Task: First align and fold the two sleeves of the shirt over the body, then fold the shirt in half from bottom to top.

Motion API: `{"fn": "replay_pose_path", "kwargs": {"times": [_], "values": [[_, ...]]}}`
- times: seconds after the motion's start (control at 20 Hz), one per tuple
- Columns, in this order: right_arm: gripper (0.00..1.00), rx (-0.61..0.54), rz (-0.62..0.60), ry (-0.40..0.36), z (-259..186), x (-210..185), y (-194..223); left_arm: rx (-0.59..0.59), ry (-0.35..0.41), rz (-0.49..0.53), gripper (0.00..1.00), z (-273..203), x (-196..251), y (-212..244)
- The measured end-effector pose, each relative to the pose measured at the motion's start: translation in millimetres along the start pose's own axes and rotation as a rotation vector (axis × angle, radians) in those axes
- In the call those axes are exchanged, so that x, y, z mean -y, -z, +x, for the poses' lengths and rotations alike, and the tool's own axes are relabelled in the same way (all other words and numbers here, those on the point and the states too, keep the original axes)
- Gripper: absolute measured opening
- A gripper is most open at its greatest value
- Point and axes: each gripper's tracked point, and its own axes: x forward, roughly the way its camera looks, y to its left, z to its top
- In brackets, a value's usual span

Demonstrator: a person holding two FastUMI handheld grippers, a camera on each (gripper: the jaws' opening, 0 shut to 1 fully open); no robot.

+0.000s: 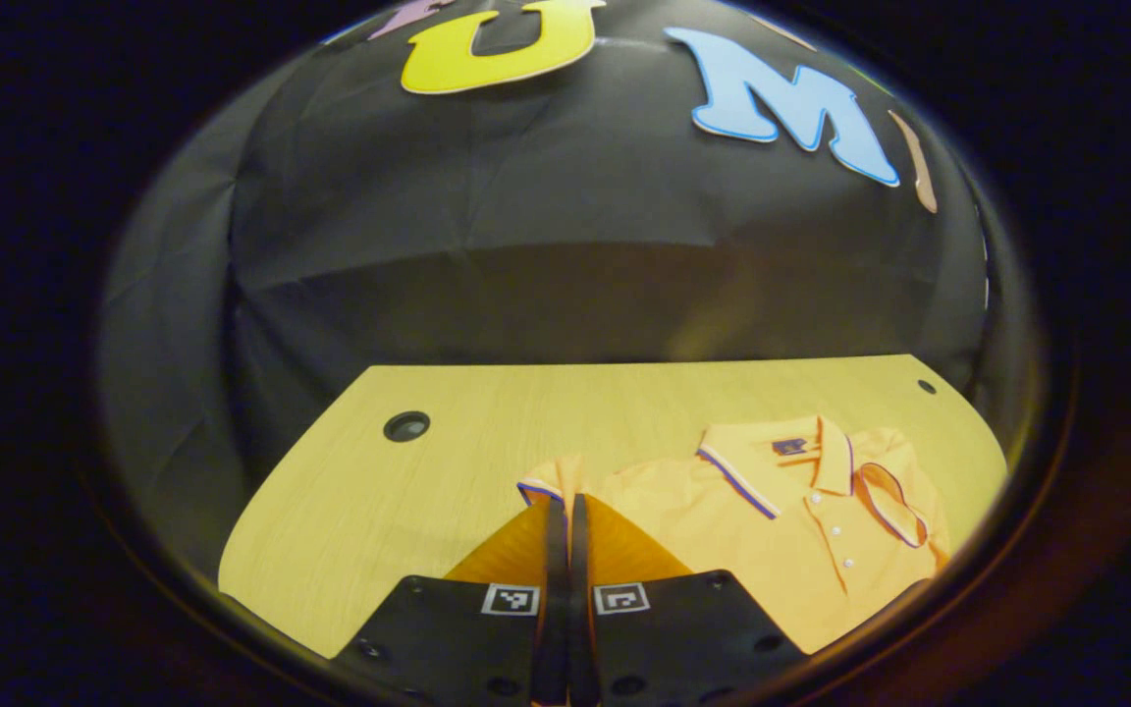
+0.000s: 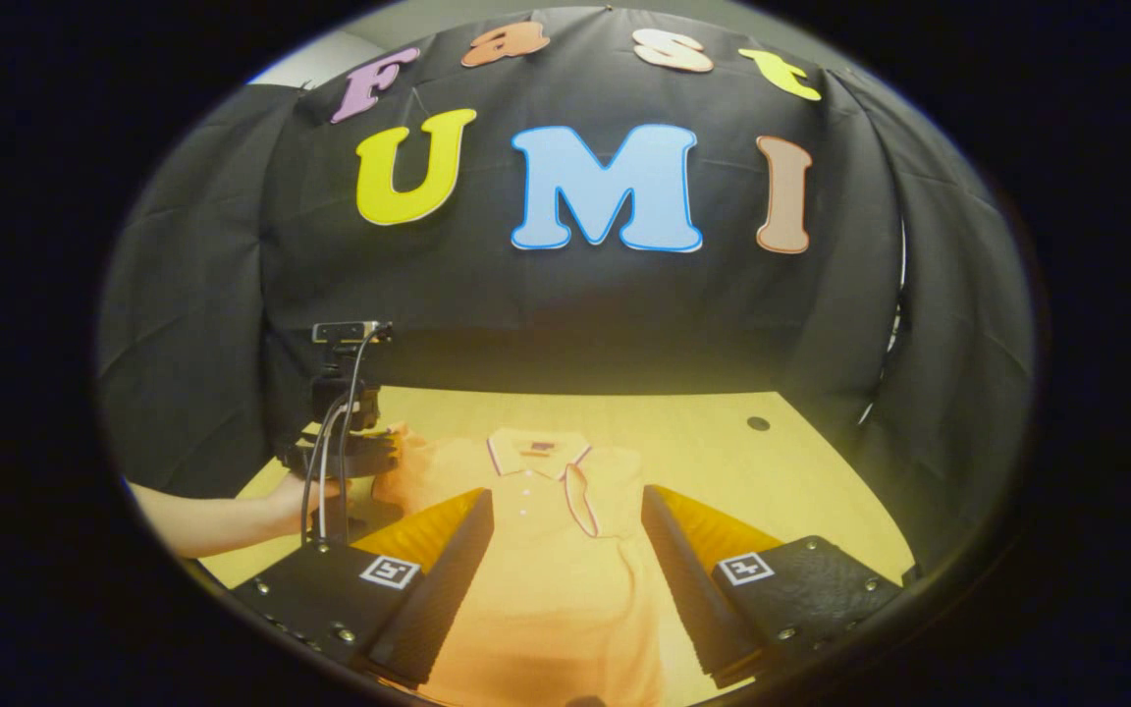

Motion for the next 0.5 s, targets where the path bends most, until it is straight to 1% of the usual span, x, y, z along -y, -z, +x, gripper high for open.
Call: {"fn": "replay_pose_path", "kwargs": {"times": [0.15,0.45,0.5], "values": [[0.94,-0.009,0.02,0.019,-5,2,4,-0.003,0.04,0.049,0.07,0,24,1],[0.93,-0.029,0.058,0.094,-12,6,22,-0.034,0.133,0.113,0.06,6,70,15],[0.94,-0.037,0.064,0.1,-11,5,26,-0.046,0.144,0.125,0.07,7,75,19]]}}
